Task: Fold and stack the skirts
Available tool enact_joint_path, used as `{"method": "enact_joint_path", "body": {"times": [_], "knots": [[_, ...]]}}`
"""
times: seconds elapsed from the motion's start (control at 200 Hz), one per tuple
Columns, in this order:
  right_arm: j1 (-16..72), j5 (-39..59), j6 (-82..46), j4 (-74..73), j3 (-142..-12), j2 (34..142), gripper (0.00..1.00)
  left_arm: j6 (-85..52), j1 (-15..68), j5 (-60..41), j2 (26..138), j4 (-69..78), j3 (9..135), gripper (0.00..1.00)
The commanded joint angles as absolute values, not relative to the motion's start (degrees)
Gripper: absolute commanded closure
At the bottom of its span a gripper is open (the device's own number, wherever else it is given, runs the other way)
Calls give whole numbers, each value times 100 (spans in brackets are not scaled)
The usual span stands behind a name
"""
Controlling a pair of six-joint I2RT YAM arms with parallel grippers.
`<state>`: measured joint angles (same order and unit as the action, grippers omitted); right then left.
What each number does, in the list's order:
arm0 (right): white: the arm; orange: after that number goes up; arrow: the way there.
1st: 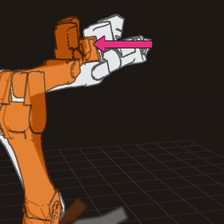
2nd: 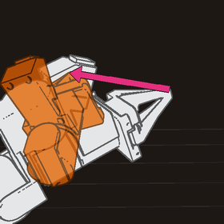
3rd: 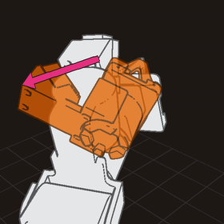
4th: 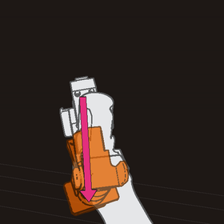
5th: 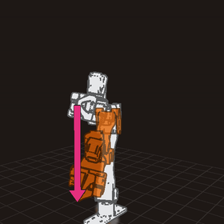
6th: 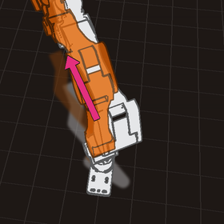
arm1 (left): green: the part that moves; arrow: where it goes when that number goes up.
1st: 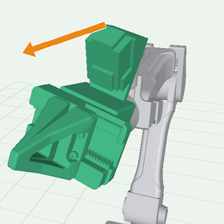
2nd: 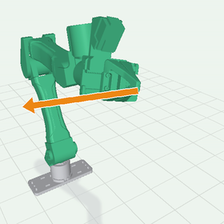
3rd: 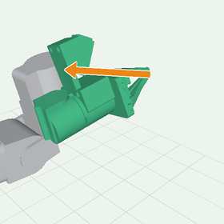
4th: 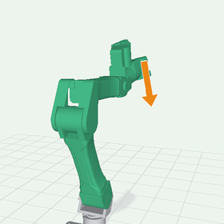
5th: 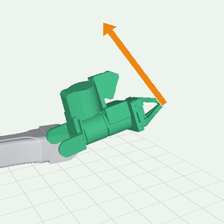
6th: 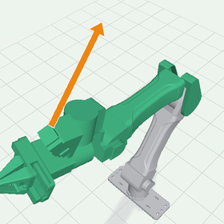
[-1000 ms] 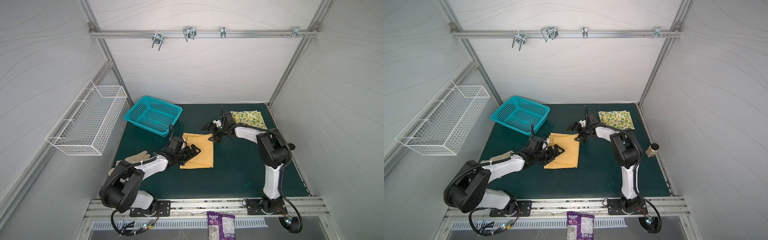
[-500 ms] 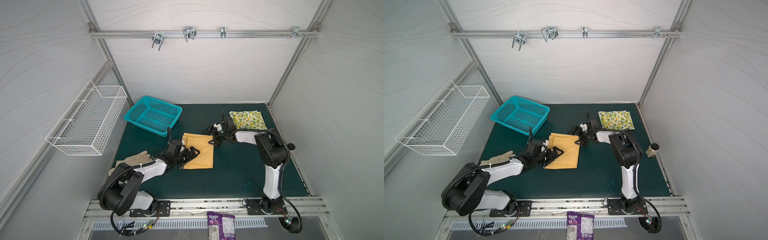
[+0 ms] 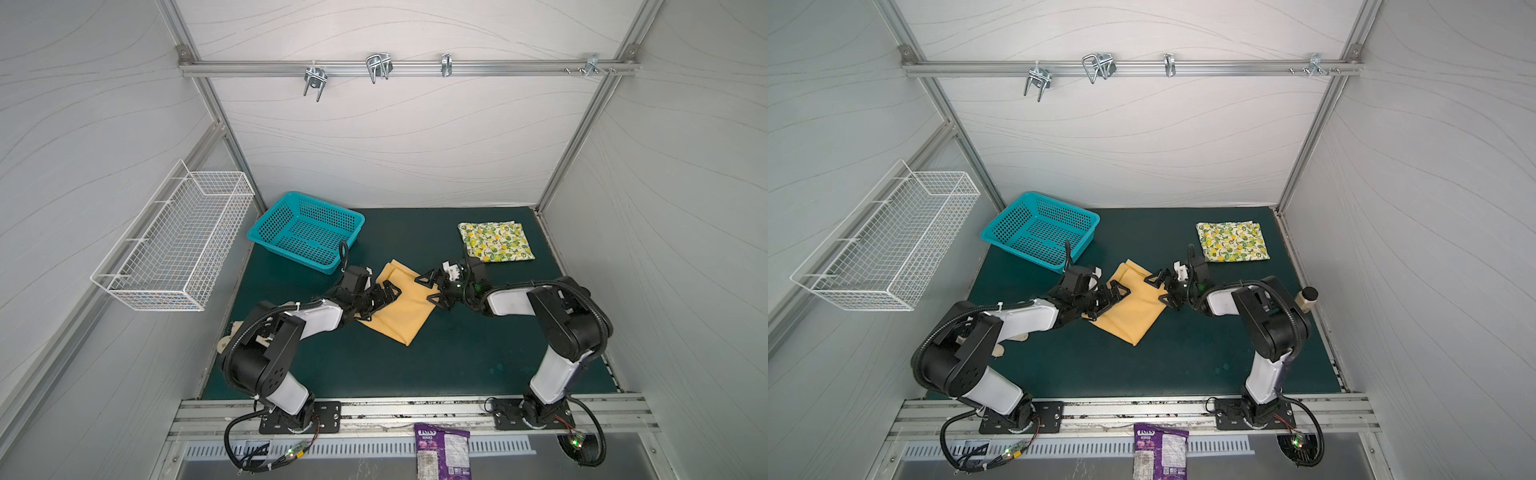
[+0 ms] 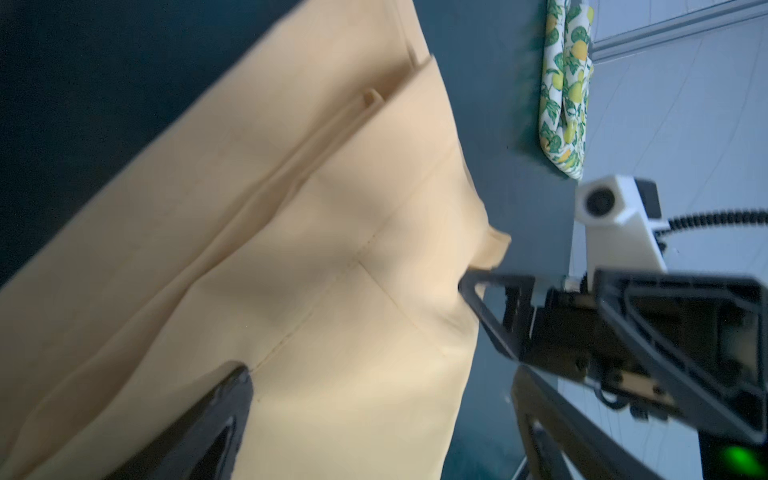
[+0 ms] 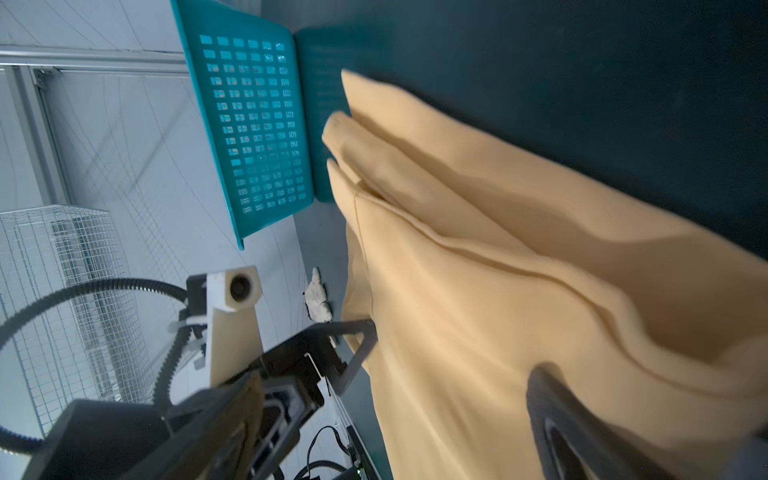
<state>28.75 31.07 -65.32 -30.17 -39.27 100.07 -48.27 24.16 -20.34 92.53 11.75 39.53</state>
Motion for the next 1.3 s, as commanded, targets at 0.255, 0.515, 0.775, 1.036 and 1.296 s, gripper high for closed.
{"method": "enact_joint_path", "body": {"times": [0.255,0.515,0.775,1.036,1.296], "knots": [[4143,1460,-6989,-2601,-3592,9193,1,-3931,1968,-1555,11025,-879,5551,2],[4206,1303,-6076,-1309,-4368,8433,1,-3806,1970,-2060,10268,-1164,6015,2],[3445,1705,-5028,70,-5548,8040,1,-4281,1984,-2610,8343,-1220,5555,2],[2961,3127,-4652,569,-7072,10001,1,-5107,2076,-2983,7635,265,4177,2],[2878,3603,-4885,4,-7254,11114,1,-5818,2259,-2861,8187,1925,3006,2]]}}
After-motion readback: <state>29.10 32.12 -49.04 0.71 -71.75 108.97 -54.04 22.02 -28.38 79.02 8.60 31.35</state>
